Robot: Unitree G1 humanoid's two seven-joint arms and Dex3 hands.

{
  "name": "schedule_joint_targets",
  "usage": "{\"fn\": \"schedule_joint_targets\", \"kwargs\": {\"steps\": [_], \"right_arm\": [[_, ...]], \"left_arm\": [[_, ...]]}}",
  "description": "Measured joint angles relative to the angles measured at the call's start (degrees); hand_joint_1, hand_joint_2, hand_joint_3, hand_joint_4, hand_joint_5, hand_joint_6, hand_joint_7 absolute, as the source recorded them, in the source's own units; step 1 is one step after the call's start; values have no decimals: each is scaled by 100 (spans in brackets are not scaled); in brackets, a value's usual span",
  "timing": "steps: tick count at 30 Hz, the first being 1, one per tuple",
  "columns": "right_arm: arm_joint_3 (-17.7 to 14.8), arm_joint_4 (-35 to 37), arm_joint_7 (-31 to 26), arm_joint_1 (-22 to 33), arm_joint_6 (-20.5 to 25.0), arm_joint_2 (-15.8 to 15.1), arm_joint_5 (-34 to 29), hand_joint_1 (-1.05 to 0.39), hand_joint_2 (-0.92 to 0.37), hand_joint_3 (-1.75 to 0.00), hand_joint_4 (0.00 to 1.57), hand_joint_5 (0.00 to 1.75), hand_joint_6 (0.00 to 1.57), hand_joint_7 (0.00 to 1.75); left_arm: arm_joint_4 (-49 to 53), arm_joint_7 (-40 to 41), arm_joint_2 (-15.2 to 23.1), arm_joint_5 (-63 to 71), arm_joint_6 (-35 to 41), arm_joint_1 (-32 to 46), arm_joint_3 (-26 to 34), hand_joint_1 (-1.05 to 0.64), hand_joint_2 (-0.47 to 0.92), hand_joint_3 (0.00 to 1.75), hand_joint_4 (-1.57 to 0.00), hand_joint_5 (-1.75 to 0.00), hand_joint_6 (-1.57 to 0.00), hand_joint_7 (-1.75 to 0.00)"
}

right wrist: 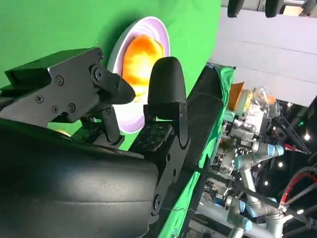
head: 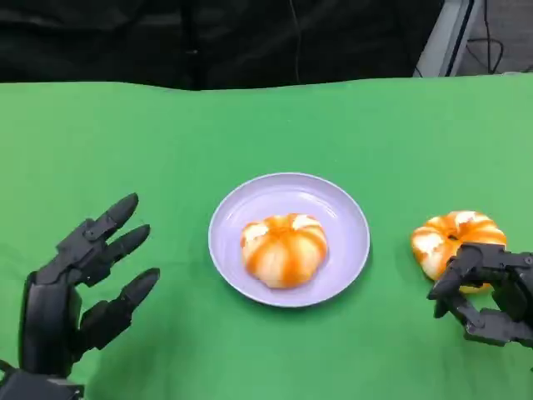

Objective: Grasp the bread from the table and place it into the plate.

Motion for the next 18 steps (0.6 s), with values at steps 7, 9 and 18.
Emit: {"fn": "schedule_joint_targets", "kwargs": {"steps": [7, 9, 18], "right_arm": [[0, 1, -1, 0, 1, 0, 0, 12, -71, -83, 86, 143, 91, 105], [0, 4, -2, -1, 1, 0, 0, 12, -71, -83, 86, 143, 91, 105], [-1, 19, -27, -4, 0, -1, -18, 13, -72, -82, 88, 142, 91, 104]], "left_arm": [[49, -563, -232, -642, 86, 19, 202, -13, 92, 19, -84, -1, -67, -2], [41, -660, -315, -759, 153, 26, 278, -9, 92, 24, -85, -2, -69, -3], [-345, -1330, -674, -1740, 945, 168, 538, -1, 92, 33, -87, -1, -74, -2]]}}
